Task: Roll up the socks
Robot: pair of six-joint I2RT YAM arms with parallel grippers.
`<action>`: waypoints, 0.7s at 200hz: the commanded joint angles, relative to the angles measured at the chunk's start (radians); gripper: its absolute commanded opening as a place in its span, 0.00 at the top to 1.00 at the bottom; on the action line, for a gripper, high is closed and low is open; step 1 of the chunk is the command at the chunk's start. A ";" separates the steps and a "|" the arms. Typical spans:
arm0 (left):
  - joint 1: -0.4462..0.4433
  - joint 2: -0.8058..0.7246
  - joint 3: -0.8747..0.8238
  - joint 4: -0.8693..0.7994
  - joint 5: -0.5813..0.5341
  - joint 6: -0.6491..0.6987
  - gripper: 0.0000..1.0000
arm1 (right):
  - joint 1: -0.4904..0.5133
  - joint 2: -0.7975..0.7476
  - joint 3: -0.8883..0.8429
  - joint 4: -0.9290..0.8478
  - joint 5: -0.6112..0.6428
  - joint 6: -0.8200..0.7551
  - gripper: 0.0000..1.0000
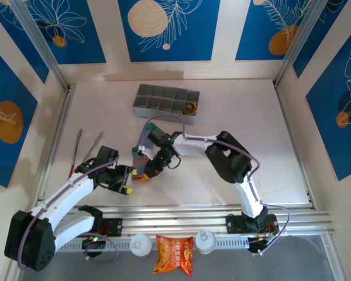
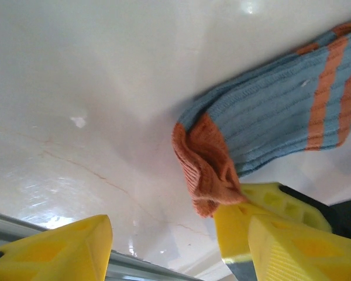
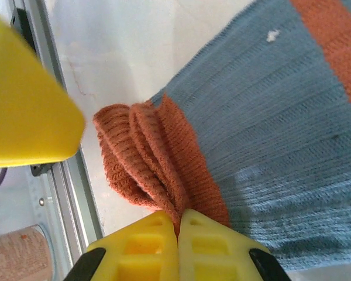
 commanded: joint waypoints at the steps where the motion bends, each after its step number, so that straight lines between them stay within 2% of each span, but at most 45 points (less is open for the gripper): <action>1: 0.005 0.033 0.003 0.092 -0.010 -0.056 0.37 | -0.005 0.043 0.049 -0.095 -0.068 0.071 1.00; 33: 0.004 0.120 0.028 0.186 -0.020 -0.071 0.36 | -0.011 0.063 0.070 -0.109 -0.074 0.093 1.00; 68: 0.003 0.211 0.062 0.157 0.006 -0.066 0.38 | -0.020 0.061 0.067 -0.093 -0.088 0.118 1.00; 103: 0.004 0.254 0.070 0.207 -0.002 -0.081 0.44 | -0.026 0.066 0.082 -0.098 -0.095 0.124 1.00; 118: 0.004 0.292 0.092 0.173 0.000 -0.063 0.50 | -0.027 0.063 0.083 -0.097 -0.091 0.119 1.00; 140: 0.006 0.326 0.102 0.081 -0.015 -0.066 0.67 | -0.029 0.056 0.085 -0.096 -0.082 0.111 1.00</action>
